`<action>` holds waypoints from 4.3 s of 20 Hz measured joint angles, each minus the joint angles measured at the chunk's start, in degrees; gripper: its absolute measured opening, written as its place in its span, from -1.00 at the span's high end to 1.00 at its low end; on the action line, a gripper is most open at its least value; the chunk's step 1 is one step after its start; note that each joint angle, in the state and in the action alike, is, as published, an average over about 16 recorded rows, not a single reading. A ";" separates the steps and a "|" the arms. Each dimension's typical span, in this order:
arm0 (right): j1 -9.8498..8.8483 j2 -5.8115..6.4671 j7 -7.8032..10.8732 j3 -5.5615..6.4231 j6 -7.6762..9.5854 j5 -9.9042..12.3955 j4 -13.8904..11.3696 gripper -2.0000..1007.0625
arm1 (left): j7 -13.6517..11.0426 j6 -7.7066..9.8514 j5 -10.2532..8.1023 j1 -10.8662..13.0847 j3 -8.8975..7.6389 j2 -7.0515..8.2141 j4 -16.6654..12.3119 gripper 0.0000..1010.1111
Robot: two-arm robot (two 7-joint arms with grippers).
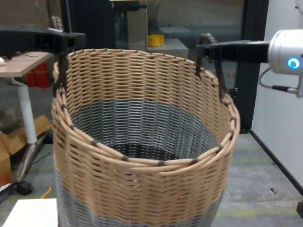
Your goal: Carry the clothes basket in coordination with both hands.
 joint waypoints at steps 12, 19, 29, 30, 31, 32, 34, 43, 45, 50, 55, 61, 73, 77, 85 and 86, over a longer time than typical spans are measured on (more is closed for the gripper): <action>4.64 -5.33 0.90 -1.85 -3.41 -3.49 11.77 0.94 | -3.44 -3.23 1.36 -3.37 0.68 -1.10 9.18 1.00; 7.25 -7.87 1.30 -1.98 -5.86 -5.23 18.93 0.94 | -6.10 -5.98 3.01 -7.25 2.47 -3.26 16.64 1.00; 9.86 -10.33 2.19 -1.52 -8.64 -6.99 27.64 0.94 | -8.62 -7.85 4.68 -10.81 4.80 -6.34 24.46 1.00; 10.02 -10.50 2.27 -1.44 -8.81 -7.15 28.25 0.94 | -8.75 -7.87 4.87 -10.99 5.00 -6.54 24.94 1.00; 10.16 -10.64 2.33 -1.35 -8.96 -7.31 28.77 0.94 | -8.85 -7.86 5.05 -11.14 5.18 -6.71 25.34 1.00; 10.27 -10.77 2.39 -1.26 -9.08 -7.44 29.20 0.94 | -8.93 -7.83 5.22 -11.26 5.34 -6.83 25.67 1.00; 10.44 -11.00 2.48 -1.09 -9.28 -7.68 29.92 0.94 | -9.04 -7.74 5.55 -11.46 5.61 -7.03 26.20 1.00; 10.68 -11.47 2.54 -0.65 -9.48 -8.37 30.94 0.94 | -9.03 -7.28 6.58 -11.78 6.24 -7.19 26.92 1.00; 10.66 -11.47 2.52 -0.62 -9.45 -8.39 30.87 0.94 | -9.01 -7.21 6.65 -11.77 6.27 -7.17 26.86 1.00; 10.60 -11.41 2.51 -0.65 -9.40 -8.33 30.71 0.94 | -8.97 -7.26 6.55 -11.71 6.21 -7.13 26.72 1.00; 10.58 -11.37 2.50 -0.69 -9.38 -8.26 30.62 0.94 | -8.96 -7.35 6.46 -11.65 6.15 -7.11 26.63 1.00; 10.56 -11.34 2.50 -0.72 -9.37 -8.20 30.57 0.92 | -8.95 -7.43 6.40 -11.61 6.09 -7.09 26.57 0.94; 10.53 -11.30 2.51 -0.75 -9.37 -8.12 30.50 0.46 | -8.95 -7.53 6.31 -11.55 6.03 -7.05 26.48 0.29; 10.53 -11.29 2.51 -0.75 -9.38 -8.11 30.49 0.16 | -8.93 -7.51 6.29 -11.52 6.01 -7.04 26.45 -0.04; 10.13 -10.99 2.76 -0.49 -8.98 -8.08 29.55 -0.47 | -7.76 -5.69 6.49 -10.40 5.87 -6.48 23.67 -0.64; 9.96 -10.86 2.84 -0.39 -8.81 -8.05 29.16 -0.54 | -7.47 -5.27 6.55 -10.11 5.83 -6.32 22.97 -0.69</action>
